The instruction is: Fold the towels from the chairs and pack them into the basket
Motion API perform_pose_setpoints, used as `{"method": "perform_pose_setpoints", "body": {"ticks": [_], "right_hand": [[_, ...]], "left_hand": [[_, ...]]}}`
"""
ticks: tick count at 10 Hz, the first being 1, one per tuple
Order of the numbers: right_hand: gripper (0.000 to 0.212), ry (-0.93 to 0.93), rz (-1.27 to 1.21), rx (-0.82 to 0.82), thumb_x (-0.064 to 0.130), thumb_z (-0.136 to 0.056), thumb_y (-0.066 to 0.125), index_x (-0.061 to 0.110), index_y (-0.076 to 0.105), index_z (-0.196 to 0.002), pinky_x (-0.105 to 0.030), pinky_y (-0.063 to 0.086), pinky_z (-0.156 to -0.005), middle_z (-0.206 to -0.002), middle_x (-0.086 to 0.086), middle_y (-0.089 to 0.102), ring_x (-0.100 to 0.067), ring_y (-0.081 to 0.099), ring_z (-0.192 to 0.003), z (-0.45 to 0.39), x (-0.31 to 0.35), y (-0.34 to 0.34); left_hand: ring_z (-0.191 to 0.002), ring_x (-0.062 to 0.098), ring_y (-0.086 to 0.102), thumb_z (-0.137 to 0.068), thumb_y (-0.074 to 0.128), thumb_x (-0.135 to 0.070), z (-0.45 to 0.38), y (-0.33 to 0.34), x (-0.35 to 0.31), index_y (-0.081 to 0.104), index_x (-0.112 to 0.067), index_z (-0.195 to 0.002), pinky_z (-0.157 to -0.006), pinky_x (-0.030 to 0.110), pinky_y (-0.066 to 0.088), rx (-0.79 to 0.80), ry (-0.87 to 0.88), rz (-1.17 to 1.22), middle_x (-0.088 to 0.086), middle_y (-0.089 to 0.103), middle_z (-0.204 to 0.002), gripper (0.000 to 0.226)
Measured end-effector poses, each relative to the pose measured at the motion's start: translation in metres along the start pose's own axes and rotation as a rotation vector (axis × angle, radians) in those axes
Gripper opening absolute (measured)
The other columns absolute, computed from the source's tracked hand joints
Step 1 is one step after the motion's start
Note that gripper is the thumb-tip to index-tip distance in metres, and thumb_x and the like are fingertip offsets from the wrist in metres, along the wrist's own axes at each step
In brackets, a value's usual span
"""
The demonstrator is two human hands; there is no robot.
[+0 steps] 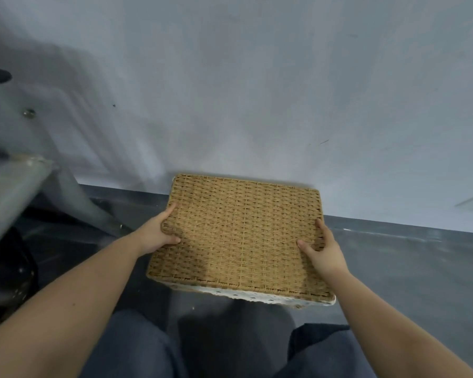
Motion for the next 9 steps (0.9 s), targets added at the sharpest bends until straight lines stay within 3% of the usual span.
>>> {"method": "perform_pose_setpoints", "body": {"ticks": [1, 3, 6, 7, 8, 9], "right_hand": [[0.081, 0.036, -0.006, 0.012, 0.038, -0.083, 0.069, 0.041, 0.020, -0.147, -0.045, 0.045, -0.100, -0.140, -0.008, 0.045, -0.028, 0.051, -0.121, 0.000, -0.014, 0.011], [0.080, 0.068, 0.030, 0.020, 0.037, -0.083, 0.069, 0.044, 0.020, -0.146, -0.047, 0.047, -0.097, -0.140, -0.008, 0.044, -0.028, 0.053, -0.117, -0.003, -0.021, 0.013], [0.081, 0.065, 0.191, 0.046, 0.044, -0.087, 0.062, 0.042, 0.011, -0.148, -0.043, 0.052, -0.084, -0.140, -0.013, 0.042, -0.032, 0.056, -0.109, -0.007, -0.021, 0.013], [0.078, 0.051, 0.316, 0.080, 0.051, -0.090, 0.053, 0.042, 0.003, -0.150, -0.044, 0.048, -0.093, -0.146, -0.014, 0.035, -0.033, 0.048, -0.122, -0.001, -0.019, 0.010], [0.078, 0.041, 0.456, 0.101, 0.059, -0.090, 0.043, 0.040, -0.003, -0.150, -0.048, 0.037, -0.107, -0.158, -0.012, 0.011, -0.034, 0.029, -0.140, 0.016, -0.003, 0.000], [0.080, 0.019, 0.567, 0.170, 0.062, -0.091, 0.038, 0.034, -0.004, -0.152, -0.045, 0.032, -0.110, -0.160, -0.009, 0.002, -0.031, 0.018, -0.145, 0.050, 0.028, -0.019]], "left_hand": [[-0.120, 0.013, 0.045, -0.084, 0.067, -0.001, -0.007, 0.006, 0.013, 0.012, -0.036, -0.151, -0.098, 0.028, 0.034, -0.033, 0.011, -0.045, -0.001, 0.045, -0.141, 0.094], [-0.129, 0.017, 0.041, -0.083, 0.069, -0.004, -0.011, 0.015, 0.033, 0.011, -0.041, -0.148, -0.111, 0.040, 0.031, -0.058, 0.039, -0.030, 0.000, 0.043, -0.145, 0.095], [-0.132, 0.024, 0.040, -0.084, 0.071, -0.015, -0.016, 0.012, 0.039, 0.006, -0.051, -0.145, -0.111, 0.045, 0.032, -0.063, 0.023, -0.115, 0.006, 0.036, -0.149, 0.096], [-0.131, 0.026, 0.042, -0.088, 0.065, -0.026, -0.013, 0.013, 0.037, -0.005, -0.051, -0.146, -0.109, 0.042, 0.035, -0.034, -0.017, -0.277, 0.008, 0.033, -0.149, 0.094], [-0.127, 0.028, 0.043, -0.097, 0.049, -0.035, 0.007, 0.015, 0.018, -0.014, -0.038, -0.149, -0.104, 0.040, 0.038, -0.181, -0.068, -0.651, 0.012, 0.026, -0.151, 0.082], [-0.135, 0.029, 0.032, -0.099, 0.040, -0.030, 0.044, 0.029, -0.027, -0.004, -0.024, -0.153, -0.113, 0.040, 0.027, -0.201, 0.059, -0.889, 0.011, 0.015, -0.157, 0.070]]}}
Point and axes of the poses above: each hand's wrist, its own z-axis away from the middle knuckle, its own y-axis out of the palm, x = y × z, the point moved 4 cm from there along -z, towards the middle knuckle
